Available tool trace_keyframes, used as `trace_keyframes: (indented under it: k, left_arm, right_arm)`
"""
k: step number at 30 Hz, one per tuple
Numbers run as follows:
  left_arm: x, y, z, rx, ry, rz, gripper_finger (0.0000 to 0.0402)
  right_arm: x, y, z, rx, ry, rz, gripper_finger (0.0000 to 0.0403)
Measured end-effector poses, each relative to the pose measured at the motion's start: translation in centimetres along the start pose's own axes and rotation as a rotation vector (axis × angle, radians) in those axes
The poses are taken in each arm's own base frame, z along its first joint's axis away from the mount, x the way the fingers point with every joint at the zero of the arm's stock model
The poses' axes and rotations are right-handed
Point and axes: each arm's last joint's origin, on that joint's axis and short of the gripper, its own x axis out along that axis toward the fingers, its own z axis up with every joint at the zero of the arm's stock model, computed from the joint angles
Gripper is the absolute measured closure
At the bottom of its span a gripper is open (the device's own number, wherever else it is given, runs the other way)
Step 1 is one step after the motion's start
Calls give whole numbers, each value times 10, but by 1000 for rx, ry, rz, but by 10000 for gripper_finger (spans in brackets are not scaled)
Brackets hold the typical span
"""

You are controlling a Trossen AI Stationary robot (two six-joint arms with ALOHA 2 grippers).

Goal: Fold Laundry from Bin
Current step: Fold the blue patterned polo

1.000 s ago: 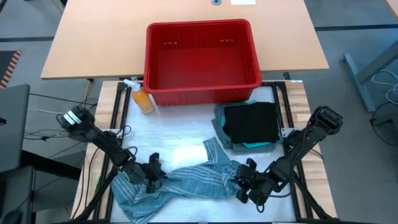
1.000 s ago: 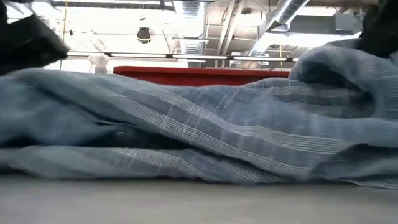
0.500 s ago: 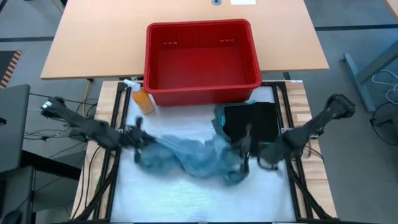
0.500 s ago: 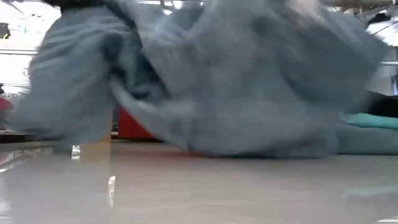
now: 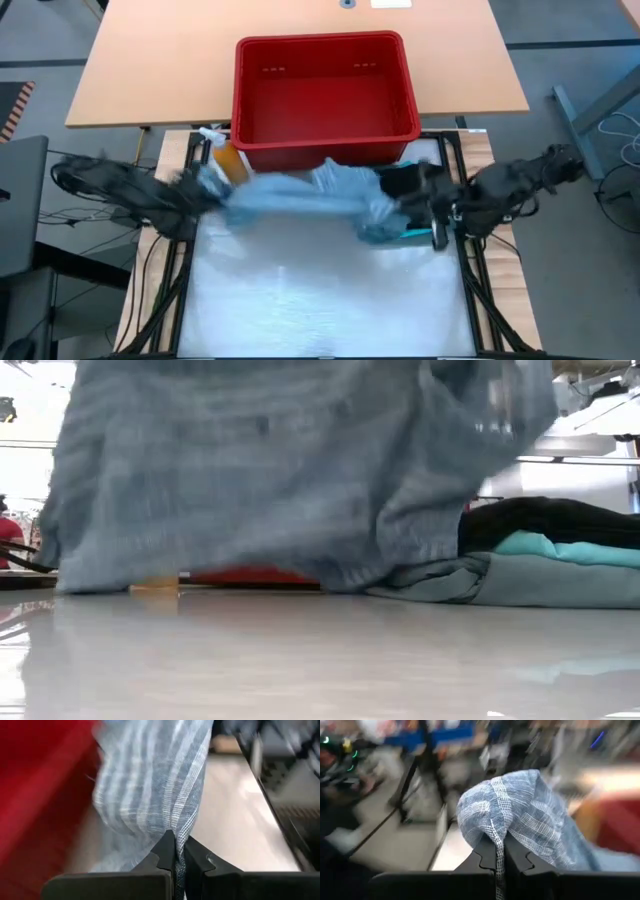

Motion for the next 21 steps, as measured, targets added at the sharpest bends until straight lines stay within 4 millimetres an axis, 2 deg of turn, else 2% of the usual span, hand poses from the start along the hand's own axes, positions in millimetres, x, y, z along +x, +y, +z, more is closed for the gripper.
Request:
trace_keyframes:
  k: [2,6,8,11,13,15,19,21]
  left_arm:
    - [29,-15,-19,-23,155,-91,401]
    - [81,-53,-81,-52,501,-211,401]
    - [98,-70,-111,-70,623,-218,401]
    - [118,-94,-149,-96,725,-232,401]
    - [129,-109,-168,-105,759,-268,401]
    - [141,-124,-180,-115,745,-307,401]
    - [162,-152,-196,-135,794,-433,402]
    - [172,-164,-199,-147,818,-491,400]
  right_arm:
    - [14,16,-25,54,137,74,373]
    - [41,63,-94,192,419,151,373]
    - [48,88,-137,265,584,121,373]
    - [54,119,-175,443,684,54,372]
    - [57,134,-208,506,795,-17,372]
    - [65,145,-235,546,852,-65,372]
    - [84,161,-256,703,880,-25,372]
    - [90,163,-271,722,923,-23,372]
